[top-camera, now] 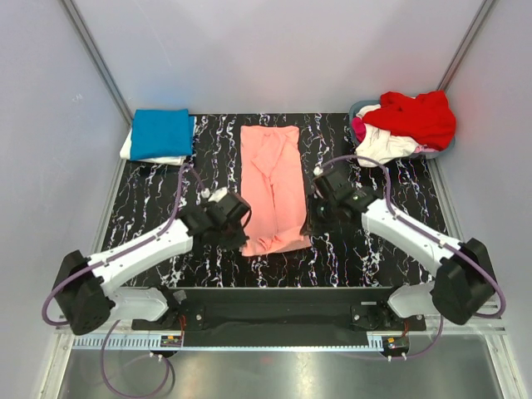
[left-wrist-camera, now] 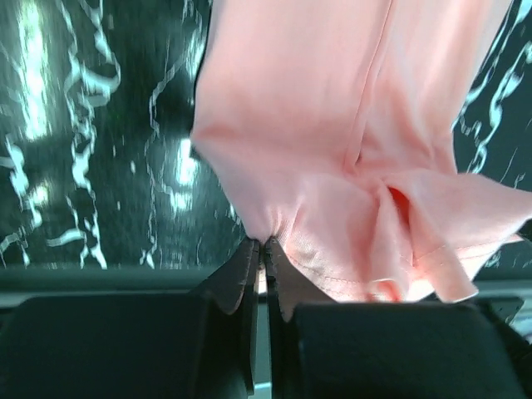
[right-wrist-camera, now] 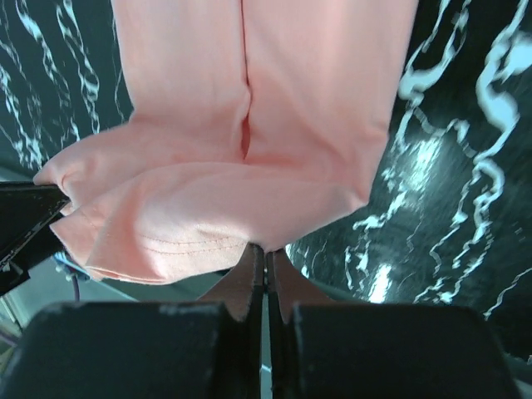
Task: Fold and stack the t-shirts
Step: Fold the tshirt
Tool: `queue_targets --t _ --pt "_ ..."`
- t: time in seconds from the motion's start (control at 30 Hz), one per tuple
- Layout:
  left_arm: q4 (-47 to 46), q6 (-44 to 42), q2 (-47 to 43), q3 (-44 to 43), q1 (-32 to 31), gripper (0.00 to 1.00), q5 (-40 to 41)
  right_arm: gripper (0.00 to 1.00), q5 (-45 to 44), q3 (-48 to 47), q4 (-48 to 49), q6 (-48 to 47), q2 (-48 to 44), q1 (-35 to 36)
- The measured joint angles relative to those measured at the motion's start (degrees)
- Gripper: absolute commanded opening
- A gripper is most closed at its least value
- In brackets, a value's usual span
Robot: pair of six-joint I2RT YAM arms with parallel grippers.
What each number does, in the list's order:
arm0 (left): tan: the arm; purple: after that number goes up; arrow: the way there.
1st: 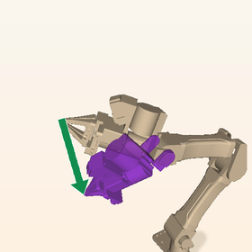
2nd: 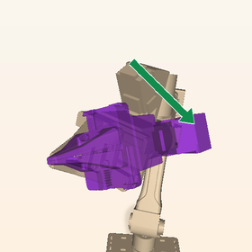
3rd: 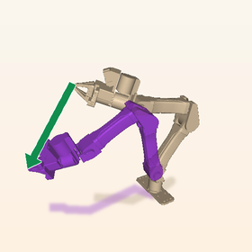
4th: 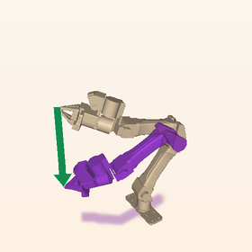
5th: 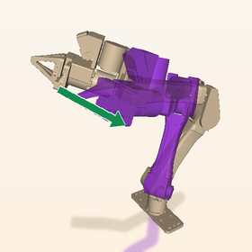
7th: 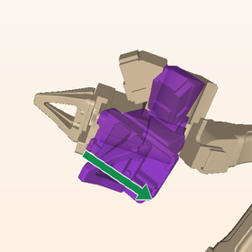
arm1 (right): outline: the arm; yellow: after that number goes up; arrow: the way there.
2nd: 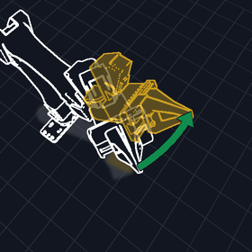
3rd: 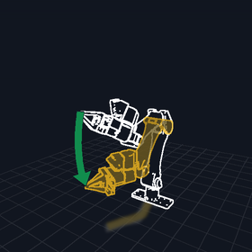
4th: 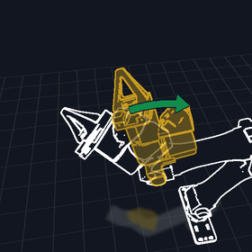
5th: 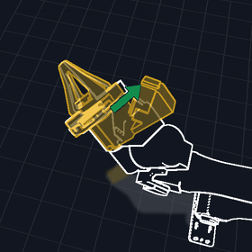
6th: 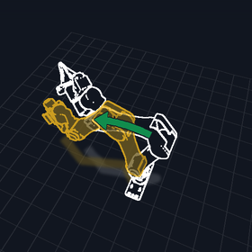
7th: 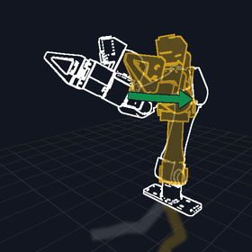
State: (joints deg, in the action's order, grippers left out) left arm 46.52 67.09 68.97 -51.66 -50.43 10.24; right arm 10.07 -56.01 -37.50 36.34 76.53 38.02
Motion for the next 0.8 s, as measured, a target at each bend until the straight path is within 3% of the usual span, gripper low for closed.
queue_targets --t 0.47,0.8 --pt "-0.07 -14.38 19.98 -17.22 13.14 0.02 -4.13 0.00 0.98 -18.14 -2.84 -8.41 16.11 -8.96" --pt "1.73 -21.16 29.46 -27.08 18.05 0.01 -5.84 0.00 3.10 -25.42 -3.54 -11.30 25.51 -12.57"
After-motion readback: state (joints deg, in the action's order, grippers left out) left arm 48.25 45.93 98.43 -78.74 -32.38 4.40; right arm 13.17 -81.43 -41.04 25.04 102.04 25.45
